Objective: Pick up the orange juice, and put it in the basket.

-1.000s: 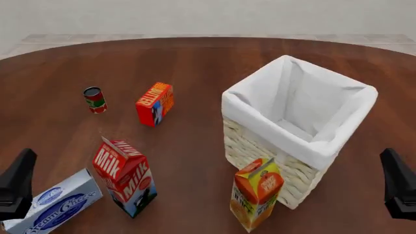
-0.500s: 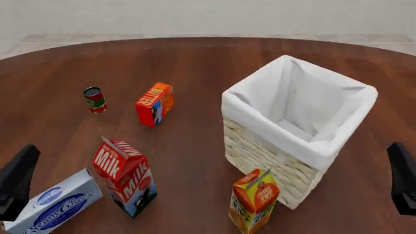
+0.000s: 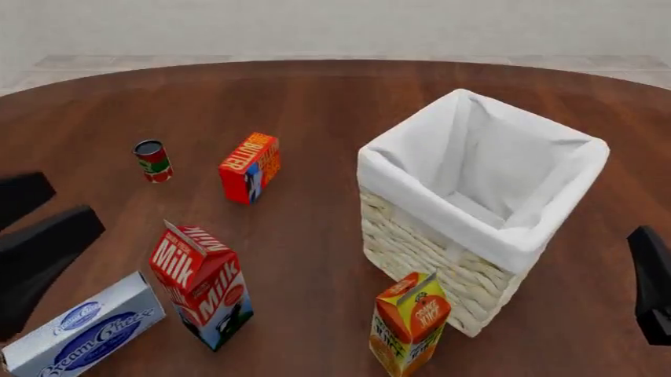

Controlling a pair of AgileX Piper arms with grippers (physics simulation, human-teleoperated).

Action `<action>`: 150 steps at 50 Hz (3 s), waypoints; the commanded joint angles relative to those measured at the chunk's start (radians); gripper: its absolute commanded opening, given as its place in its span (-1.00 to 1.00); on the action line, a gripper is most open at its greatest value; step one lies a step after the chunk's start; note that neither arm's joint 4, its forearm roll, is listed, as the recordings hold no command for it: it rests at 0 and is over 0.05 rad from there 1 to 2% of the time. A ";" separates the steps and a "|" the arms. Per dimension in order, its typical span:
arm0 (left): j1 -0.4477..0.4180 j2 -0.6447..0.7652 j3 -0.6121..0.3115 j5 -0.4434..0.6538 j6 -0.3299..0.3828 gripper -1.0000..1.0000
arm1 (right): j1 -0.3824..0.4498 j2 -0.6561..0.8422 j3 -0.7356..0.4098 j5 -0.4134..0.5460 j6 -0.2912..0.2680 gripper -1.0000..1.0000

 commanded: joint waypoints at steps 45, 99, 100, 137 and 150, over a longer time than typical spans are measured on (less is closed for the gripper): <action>-0.369 0.769 -0.021 -0.529 0.015 1.00 | 0.006 0.000 0.015 -0.006 -0.036 1.00; -0.471 1.244 -0.048 -0.789 0.071 1.00 | 0.003 0.000 0.012 -0.006 -0.026 1.00; -0.472 1.249 -0.050 -0.788 0.069 1.00 | 0.003 0.000 0.013 -0.007 -0.026 1.00; -0.519 1.348 -0.103 -0.788 0.040 1.00 | 0.007 0.001 0.028 -0.015 -0.020 1.00; -0.520 1.382 -0.115 -0.789 0.013 1.00 | 0.009 0.001 0.027 -0.011 -0.019 1.00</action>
